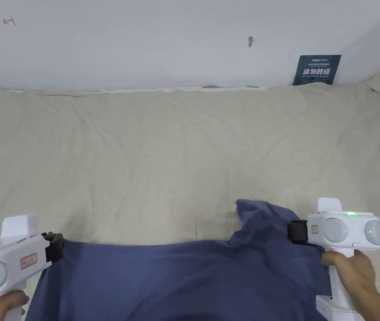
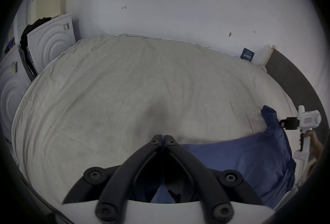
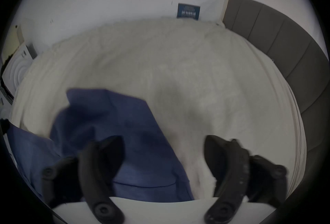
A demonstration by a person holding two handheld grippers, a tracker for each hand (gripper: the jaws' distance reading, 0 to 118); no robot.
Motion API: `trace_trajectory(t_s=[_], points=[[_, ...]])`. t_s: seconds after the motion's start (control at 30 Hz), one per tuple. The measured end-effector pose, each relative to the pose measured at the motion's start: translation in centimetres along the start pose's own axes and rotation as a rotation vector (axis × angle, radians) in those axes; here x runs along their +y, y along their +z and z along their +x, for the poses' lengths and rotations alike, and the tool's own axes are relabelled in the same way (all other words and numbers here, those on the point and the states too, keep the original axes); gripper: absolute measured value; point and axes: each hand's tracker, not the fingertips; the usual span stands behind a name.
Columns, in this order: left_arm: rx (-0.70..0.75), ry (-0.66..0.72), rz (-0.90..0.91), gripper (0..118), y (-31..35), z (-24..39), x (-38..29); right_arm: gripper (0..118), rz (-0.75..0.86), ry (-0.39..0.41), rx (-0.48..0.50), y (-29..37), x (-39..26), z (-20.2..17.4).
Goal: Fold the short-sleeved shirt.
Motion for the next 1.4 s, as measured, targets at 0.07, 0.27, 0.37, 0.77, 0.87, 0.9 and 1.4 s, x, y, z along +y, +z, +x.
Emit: trace_trajectory(t_s=[0.07,0.27,0.37,0.77,0.87,0.9,1.4], points=[[0.004,-0.016,0.001,2,0.2,0.1,-0.1,52,-0.028,0.012,0.012,-0.7,-0.7,-0.5],[0.061,-0.033,0.050,2,1.0,-0.6,-0.8,3,0.087,0.090,0.022,3.1,-1.2,-0.9],[0.074,-0.018,0.078,2,2.3,-1.1,-1.4,3,0.192,0.074,0.061,7.6,-1.7,-0.3],[0.021,0.097,0.108,2,12.5,-3.9,-6.9,3,0.380,0.028,0.216,23.9,-12.3,4.6],[0.013,0.100,0.067,2,13.7,-4.2,-9.9,3,0.357,0.014,0.233,24.3,-16.3,5.1],[0.019,0.096,0.045,2,13.9,-4.3,-11.0,3,0.344,0.011,0.234,24.2,-17.6,5.2],[0.105,0.090,-0.177,3,11.1,-4.3,-21.4,7,0.066,-0.099,0.125,18.0,-28.4,5.0]])
